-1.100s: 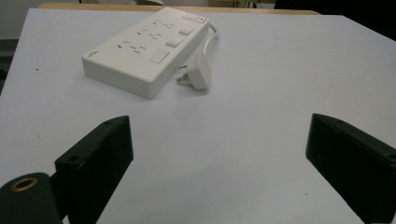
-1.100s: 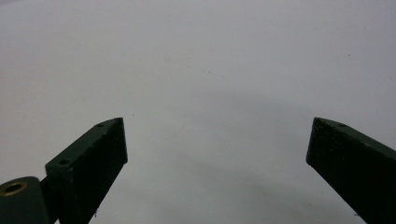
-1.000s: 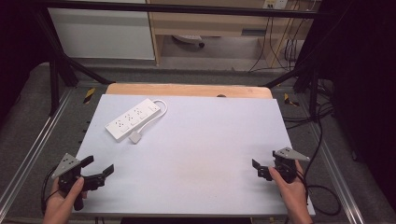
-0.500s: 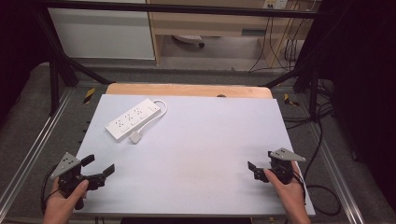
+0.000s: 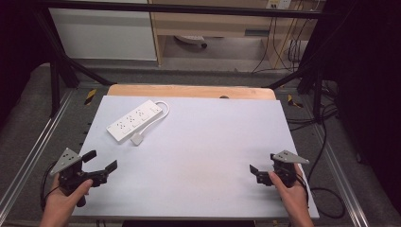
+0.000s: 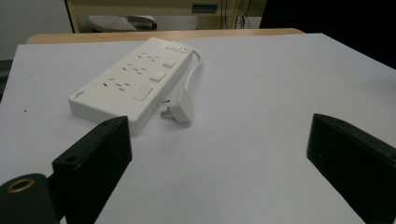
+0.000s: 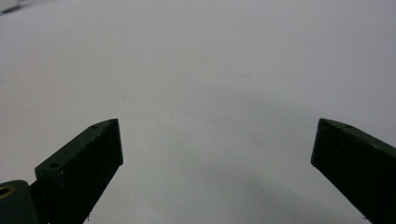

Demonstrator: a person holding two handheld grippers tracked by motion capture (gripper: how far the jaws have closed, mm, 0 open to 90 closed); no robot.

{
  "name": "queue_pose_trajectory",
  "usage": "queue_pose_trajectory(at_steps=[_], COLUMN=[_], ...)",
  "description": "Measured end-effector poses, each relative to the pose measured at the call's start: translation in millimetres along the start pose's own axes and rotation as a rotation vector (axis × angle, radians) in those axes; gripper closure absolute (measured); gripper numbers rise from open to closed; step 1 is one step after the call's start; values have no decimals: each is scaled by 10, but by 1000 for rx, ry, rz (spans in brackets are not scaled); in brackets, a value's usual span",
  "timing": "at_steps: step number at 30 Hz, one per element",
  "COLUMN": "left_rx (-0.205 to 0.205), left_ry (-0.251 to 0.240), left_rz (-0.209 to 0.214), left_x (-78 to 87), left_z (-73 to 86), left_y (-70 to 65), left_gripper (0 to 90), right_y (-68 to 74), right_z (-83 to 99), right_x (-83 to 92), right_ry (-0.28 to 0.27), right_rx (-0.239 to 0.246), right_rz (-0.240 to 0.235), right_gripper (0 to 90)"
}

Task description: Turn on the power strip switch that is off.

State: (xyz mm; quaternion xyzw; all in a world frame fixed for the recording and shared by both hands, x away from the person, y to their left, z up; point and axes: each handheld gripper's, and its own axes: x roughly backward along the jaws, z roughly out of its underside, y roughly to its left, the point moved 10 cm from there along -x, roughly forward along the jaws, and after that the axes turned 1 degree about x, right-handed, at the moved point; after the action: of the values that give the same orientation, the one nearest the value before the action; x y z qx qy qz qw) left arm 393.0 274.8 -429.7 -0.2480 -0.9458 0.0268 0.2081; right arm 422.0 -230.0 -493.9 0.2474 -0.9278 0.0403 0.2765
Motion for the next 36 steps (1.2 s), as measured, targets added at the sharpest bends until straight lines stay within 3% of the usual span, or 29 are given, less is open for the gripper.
queue_pose_trajectory(at_steps=[17,36], left_rx=[32,6], left_ry=[-20,-5], left_rz=[-26,-28], left_x=[-102,-382], left_z=[-252,-450], left_y=[192,179], left_gripper=[71,73], right_y=[14,3], right_z=[4,-20], right_x=[-10,6], right_ry=[1,-17], right_rx=[5,-1], right_rz=[-6,-3], right_gripper=[25,27])
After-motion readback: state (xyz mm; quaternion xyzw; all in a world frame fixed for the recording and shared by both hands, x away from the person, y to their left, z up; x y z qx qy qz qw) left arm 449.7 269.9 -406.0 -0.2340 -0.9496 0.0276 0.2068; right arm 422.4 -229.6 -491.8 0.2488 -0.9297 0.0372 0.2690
